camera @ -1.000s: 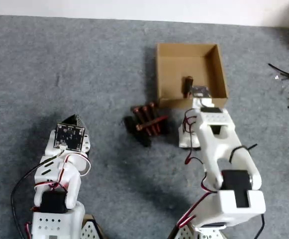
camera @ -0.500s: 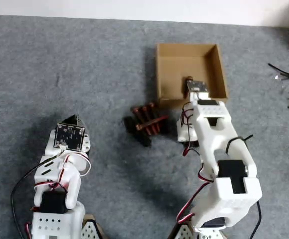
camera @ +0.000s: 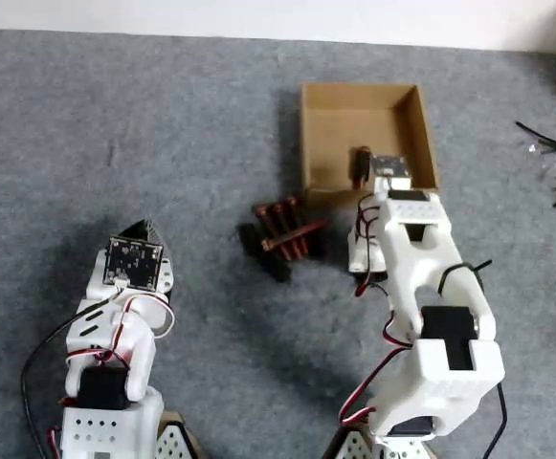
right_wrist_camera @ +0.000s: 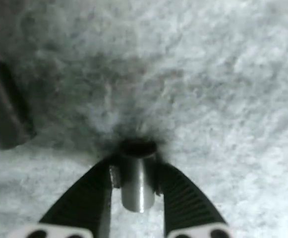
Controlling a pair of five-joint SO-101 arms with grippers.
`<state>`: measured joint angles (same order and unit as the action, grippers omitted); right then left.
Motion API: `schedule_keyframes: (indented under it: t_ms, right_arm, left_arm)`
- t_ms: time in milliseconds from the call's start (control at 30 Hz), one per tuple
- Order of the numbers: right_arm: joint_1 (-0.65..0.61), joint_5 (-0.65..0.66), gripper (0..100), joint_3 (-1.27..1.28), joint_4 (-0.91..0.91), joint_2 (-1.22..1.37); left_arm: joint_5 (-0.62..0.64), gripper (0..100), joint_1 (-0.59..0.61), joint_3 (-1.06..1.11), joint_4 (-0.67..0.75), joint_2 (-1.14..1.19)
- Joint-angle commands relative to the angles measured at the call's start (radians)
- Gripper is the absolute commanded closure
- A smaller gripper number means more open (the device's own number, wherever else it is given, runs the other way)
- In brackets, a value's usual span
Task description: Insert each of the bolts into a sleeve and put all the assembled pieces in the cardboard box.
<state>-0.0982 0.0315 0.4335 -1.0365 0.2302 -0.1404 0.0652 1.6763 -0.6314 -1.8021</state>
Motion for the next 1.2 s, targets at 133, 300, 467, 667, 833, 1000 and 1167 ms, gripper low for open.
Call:
schedule_keyframes:
  t_ms: [133,300,467,667,833,1000,1167]
  right_arm:
    - [-0.030,0.008,99.5,0.033,0.081,-0.147]
    - [-0.030,0.005,99.5,0.272,0.328,-0.390]
    - [-0.030,0.005,99.5,0.516,0.547,-0.642]
    - [-0.030,0.005,99.5,0.737,0.697,-0.886]
    - [-0.030,0.005,99.5,0.888,0.771,-1.078]
    - [-0.027,0.005,99.5,0.989,0.782,-1.236]
    - [-0.022,0.009,99.5,1.072,0.782,-1.371]
  left_arm:
    - [0.002,97,0.005,0.013,0.005,-0.012]
    - [0.002,97,0.005,0.013,0.005,-0.012]
    - [0.003,97,0.005,0.012,0.005,-0.012]
    - [0.000,97,-0.071,0.008,0.005,-0.008]
    - [0.000,97,-0.090,0.004,0.006,-0.005]
    - [0.000,97,-0.087,-0.002,0.037,-0.004]
    - [-0.015,96,-0.091,-0.062,0.031,-0.002]
